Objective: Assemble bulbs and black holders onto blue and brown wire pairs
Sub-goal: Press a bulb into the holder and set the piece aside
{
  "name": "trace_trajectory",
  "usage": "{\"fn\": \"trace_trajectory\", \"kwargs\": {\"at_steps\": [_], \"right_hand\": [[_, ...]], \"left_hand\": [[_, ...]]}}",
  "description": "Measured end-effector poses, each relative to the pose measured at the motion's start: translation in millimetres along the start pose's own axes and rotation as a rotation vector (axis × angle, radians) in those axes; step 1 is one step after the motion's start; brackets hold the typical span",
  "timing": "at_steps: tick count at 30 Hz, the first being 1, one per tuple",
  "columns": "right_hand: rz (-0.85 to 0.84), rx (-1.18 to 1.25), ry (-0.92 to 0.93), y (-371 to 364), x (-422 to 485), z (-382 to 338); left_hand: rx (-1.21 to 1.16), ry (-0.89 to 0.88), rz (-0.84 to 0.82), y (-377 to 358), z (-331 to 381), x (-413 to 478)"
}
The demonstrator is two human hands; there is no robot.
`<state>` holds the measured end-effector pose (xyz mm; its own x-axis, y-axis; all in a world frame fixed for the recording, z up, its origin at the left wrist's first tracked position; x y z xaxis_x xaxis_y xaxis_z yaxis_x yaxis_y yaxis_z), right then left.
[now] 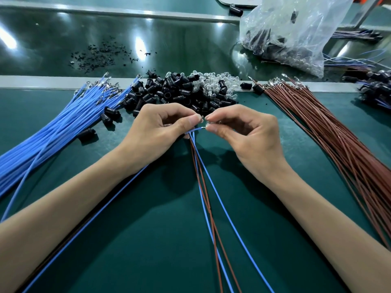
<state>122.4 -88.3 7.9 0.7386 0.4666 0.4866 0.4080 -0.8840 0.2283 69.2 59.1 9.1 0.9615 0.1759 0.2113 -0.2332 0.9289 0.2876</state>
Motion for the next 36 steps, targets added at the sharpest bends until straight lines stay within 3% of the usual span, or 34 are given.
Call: {"fn": "trace_trajectory", "kwargs": {"at_steps": [14,31,36], "right_hand": [[0.041,0.011,0.016,2.3,-0.6,-3.3],[0.01,-0.024,0.103,-0.1,-5.1,-7.1],[-0.043,-0.001,0.024,-1.0,-5.3,-1.0]], "left_hand": [[-0.14,0.064,-0.113,-13.3,2.5,-4.1],[-0.091,0.101,-0.169,-12.0,3.7,-3.7],[-0.058,0.087,-0.194,-11.7,3.3,-4.4]]}}
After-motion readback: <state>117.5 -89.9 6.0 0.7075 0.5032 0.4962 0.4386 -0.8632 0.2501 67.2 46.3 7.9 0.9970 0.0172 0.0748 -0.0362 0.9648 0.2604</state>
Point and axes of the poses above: each hand's wrist, its own x-axis towards the middle knuckle, its own y-axis out of the back of the hand, z = x × y, the point moved 6 cm from there along x, towards the middle knuckle, and after that the axes turned 1 degree about -z, right-handed, at the moved point
